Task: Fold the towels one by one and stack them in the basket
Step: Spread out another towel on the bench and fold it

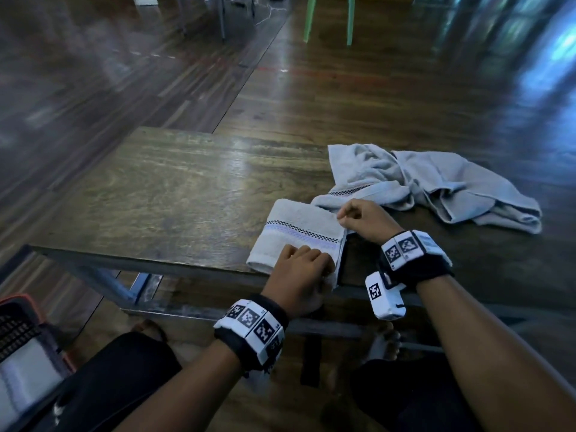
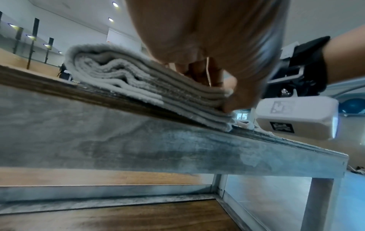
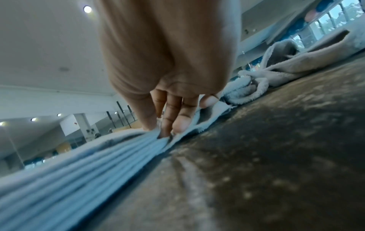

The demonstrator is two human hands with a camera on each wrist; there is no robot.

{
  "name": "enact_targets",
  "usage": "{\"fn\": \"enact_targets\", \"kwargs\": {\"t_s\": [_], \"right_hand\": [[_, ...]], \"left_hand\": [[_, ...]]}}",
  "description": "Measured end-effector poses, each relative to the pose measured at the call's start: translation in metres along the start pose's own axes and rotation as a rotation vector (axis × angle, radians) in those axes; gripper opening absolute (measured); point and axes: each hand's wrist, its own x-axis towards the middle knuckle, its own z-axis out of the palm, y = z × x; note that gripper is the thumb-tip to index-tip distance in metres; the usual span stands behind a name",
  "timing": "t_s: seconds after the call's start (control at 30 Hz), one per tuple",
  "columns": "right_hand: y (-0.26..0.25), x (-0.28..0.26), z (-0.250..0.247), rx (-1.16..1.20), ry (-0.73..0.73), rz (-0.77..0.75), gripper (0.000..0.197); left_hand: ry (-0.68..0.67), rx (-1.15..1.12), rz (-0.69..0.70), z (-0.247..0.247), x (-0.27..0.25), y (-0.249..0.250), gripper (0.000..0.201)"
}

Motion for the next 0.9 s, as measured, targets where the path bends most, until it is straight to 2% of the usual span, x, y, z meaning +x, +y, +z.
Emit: {"fn": "enact_targets", "kwargs": {"t_s": [0.07, 0.17, 0.23, 0.33, 0.43, 0.57, 0.6, 0.67, 0.73, 0.8, 0.9], "right_hand": [[-0.002, 0.001, 0.002, -0.085, 0.005, 0.025, 0.004], [-0.006, 0.0, -0.001, -0.276, -0.025, 0.059, 0.026], [-0.009, -0.002, -0.002, -0.321, -0.058, 0.053, 0.029], [-0.011, -0.007, -0.006, -0.286, -0.062, 0.037, 0.022], [-0.018, -0.016, -0.012, -0.174, -0.001, -0.026, 0.015], [-0.04, -0.039, -0.023, -0.044, 0.112, -0.201, 0.014], [-0.047, -0.047, -0.026, -0.001, 0.13, -0.245, 0.013], [-0.06, -0.064, -0.032, 0.059, 0.164, -0.322, 0.012], [-0.072, -0.082, -0.038, 0.085, 0.21, -0.374, 0.012], [-0.084, -0.099, -0.047, 0.111, 0.235, -0.394, 0.017], [-0.102, -0.123, -0.067, 0.024, 0.12, -0.368, 0.034]], "left_hand": [[0.009, -0.054, -0.03, -0.003, -0.001, 0.003, 0.025], [0.01, -0.191, -0.127, -0.01, 0.006, 0.0, 0.022], [0.009, -0.23, -0.169, -0.017, 0.013, -0.01, 0.023], [0.007, -0.118, -0.214, -0.031, 0.029, -0.032, 0.019], [-0.094, 0.01, -0.275, -0.051, 0.05, -0.046, 0.036], [-0.238, -0.001, -0.182, -0.089, 0.073, -0.047, 0.061], [-0.281, 0.003, -0.161, -0.098, 0.077, -0.045, 0.06], [-0.323, 0.018, -0.129, -0.116, 0.08, -0.041, 0.046], [-0.298, 0.027, -0.081, -0.136, 0.08, -0.036, 0.032], [-0.268, -0.002, -0.028, -0.156, 0.076, -0.03, 0.031], [-0.172, -0.176, 0.025, -0.19, 0.061, -0.016, 0.033]]}}
